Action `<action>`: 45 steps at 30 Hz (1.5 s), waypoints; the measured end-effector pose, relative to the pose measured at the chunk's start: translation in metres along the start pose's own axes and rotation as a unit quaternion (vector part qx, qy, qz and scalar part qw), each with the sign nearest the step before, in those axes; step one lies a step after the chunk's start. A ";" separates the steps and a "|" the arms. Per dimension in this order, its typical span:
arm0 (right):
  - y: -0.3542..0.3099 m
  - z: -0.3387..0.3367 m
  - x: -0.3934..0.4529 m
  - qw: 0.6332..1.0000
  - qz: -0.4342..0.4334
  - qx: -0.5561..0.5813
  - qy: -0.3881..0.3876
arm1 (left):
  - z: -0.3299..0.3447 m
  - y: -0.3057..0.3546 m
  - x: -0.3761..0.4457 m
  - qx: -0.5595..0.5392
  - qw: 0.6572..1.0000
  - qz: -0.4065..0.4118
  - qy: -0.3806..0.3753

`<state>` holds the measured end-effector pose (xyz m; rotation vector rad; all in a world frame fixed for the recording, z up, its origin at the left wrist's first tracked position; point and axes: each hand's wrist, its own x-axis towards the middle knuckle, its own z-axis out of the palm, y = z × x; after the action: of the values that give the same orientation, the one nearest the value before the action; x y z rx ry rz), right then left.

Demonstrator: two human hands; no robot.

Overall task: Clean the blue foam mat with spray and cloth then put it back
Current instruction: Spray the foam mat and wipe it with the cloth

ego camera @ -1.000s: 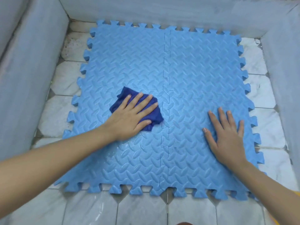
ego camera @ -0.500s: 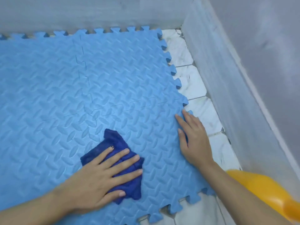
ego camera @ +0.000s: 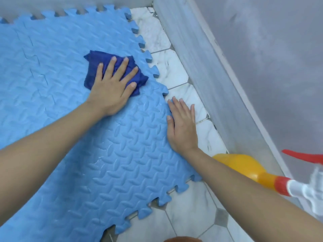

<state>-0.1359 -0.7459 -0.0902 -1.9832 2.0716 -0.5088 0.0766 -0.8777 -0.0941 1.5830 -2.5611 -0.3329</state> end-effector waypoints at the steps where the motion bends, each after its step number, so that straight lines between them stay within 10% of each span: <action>1: 0.000 0.000 -0.001 1.000 -0.004 -0.001 0.002 | 0.000 0.007 -0.030 0.008 0.999 0.031 -0.009; 8: -0.005 0.001 -0.003 1.000 0.006 -0.020 0.005 | -0.007 0.024 -0.240 0.048 0.972 0.206 -0.104; 16: 0.011 -0.022 -0.029 0.998 0.023 -0.048 -0.043 | -0.020 -0.063 -0.186 0.018 0.985 -0.169 -0.034; 26: 0.018 -0.016 -0.090 0.996 0.058 -0.034 -0.061 | 0.016 0.079 -0.203 0.048 0.961 0.264 -0.066; 39: 0.005 -0.013 -0.072 0.995 0.087 -0.028 -0.050 | -0.004 -0.034 0.002 0.029 0.996 -0.082 0.017; 45: 0.007 -0.014 -0.072 0.995 0.083 -0.039 -0.048 | -0.009 -0.027 -0.097 0.013 0.999 -0.025 -0.023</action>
<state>-0.1434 -0.6728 -0.0858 -1.8153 2.2024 -0.2984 0.1457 -0.8042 -0.0903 1.6694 -2.5732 -0.3462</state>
